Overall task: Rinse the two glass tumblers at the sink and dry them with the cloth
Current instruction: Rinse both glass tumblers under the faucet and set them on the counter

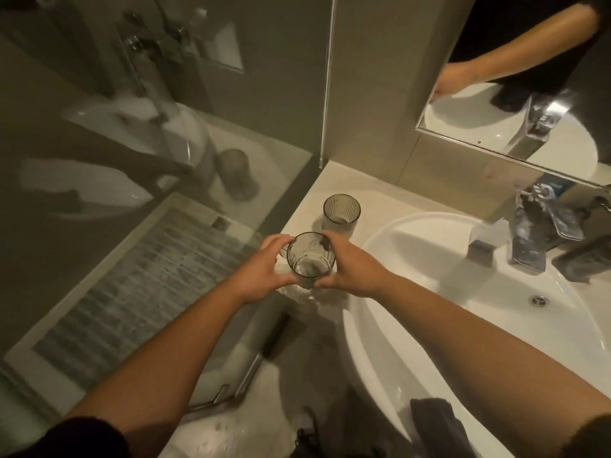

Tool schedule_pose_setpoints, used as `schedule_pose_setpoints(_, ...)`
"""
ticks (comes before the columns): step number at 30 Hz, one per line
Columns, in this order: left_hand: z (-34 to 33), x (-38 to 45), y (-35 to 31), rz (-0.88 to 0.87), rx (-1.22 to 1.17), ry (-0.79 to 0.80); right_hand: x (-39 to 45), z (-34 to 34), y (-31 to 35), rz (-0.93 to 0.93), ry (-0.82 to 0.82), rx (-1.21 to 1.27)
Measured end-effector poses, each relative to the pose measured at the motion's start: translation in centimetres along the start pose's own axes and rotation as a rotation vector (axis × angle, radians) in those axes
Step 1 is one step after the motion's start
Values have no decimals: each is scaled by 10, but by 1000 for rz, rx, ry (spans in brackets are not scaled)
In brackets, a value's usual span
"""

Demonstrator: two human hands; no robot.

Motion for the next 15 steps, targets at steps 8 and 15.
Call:
schedule_pose_setpoints(8,-4,18,20,21,82,68,11,-20,-18,-100,73,-157)
schedule_pose_setpoints(15,3,21,22,28,148,135,5,-21,-17,-102,104,-405)
Point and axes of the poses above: each hand's wrist, its own x-axis towards the middle knuckle, its own z-axis out of the back of the hand, y = z × x, the point moved 1 cm from there along x, towards the middle knuckle, and after that the axes turned 13 degrees about z, right-handed, at the moved point
